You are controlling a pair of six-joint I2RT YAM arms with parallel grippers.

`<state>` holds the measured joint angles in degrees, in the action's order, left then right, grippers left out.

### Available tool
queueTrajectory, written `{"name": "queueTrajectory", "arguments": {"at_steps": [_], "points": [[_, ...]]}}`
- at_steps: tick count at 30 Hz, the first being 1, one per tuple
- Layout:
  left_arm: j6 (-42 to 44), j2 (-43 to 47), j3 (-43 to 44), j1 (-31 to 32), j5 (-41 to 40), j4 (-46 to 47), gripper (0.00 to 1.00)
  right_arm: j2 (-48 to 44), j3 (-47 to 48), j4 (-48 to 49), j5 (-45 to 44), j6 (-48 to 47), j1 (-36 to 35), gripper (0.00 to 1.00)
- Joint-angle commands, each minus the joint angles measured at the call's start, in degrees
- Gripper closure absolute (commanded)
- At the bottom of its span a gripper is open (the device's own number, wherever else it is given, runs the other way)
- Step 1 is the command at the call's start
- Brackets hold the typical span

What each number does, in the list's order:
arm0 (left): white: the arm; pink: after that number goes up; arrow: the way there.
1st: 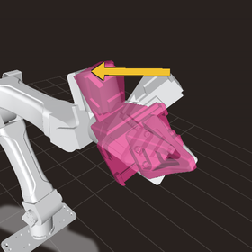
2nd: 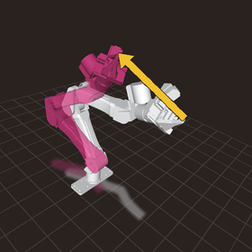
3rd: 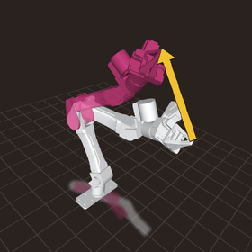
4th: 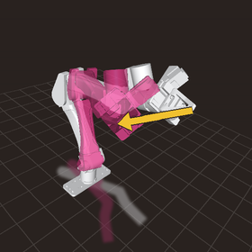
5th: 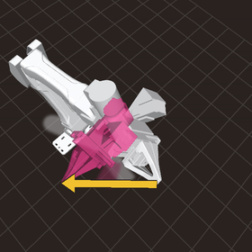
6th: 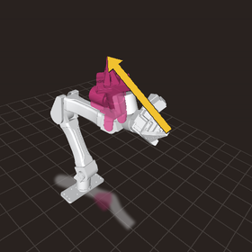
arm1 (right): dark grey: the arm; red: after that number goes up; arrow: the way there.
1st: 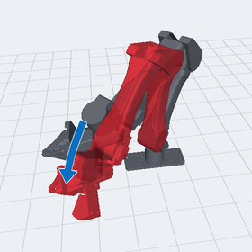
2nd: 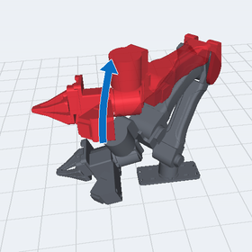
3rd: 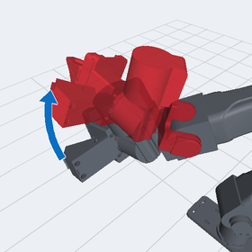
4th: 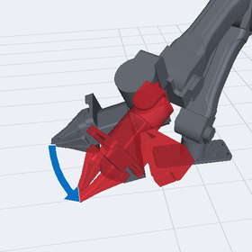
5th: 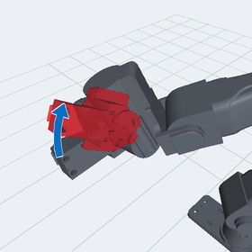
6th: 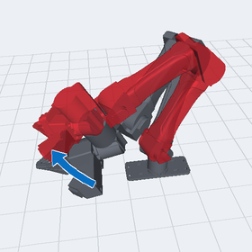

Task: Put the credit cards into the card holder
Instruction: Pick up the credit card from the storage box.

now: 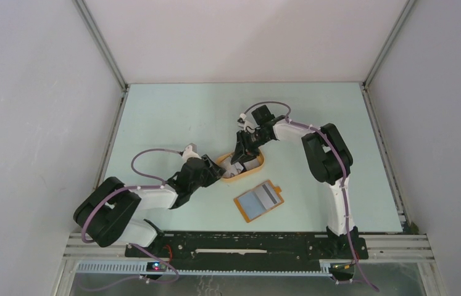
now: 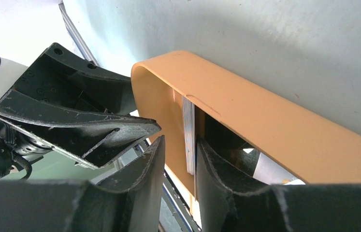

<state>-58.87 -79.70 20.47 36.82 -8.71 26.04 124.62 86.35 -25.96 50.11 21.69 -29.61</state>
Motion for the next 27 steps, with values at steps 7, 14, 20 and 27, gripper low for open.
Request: {"name": "queueTrajectory", "arguments": {"at_steps": [7, 14, 20, 27], "points": [[1.6, 1.8, 0.3, -0.6, 0.5, 1.7, 0.49, -3.7, -0.1, -0.7, 0.0, -1.3, 0.7, 0.78], [2.6, 3.4, 0.1, -1.1, 0.4, 0.8, 0.48, -5.9, 0.1, -2.6, -6.8, -4.2, 1.1, 1.0], [6.6, 8.3, -0.3, -1.8, 0.2, -1.1, 0.47, -10.0, 1.3, -5.6, -13.1, -9.1, 1.2, 1.0], [13.3, 16.3, -0.9, -2.3, 0.6, -5.5, 0.42, -13.3, 1.7, -9.0, -13.6, -15.2, 1.2, 1.0]]}}
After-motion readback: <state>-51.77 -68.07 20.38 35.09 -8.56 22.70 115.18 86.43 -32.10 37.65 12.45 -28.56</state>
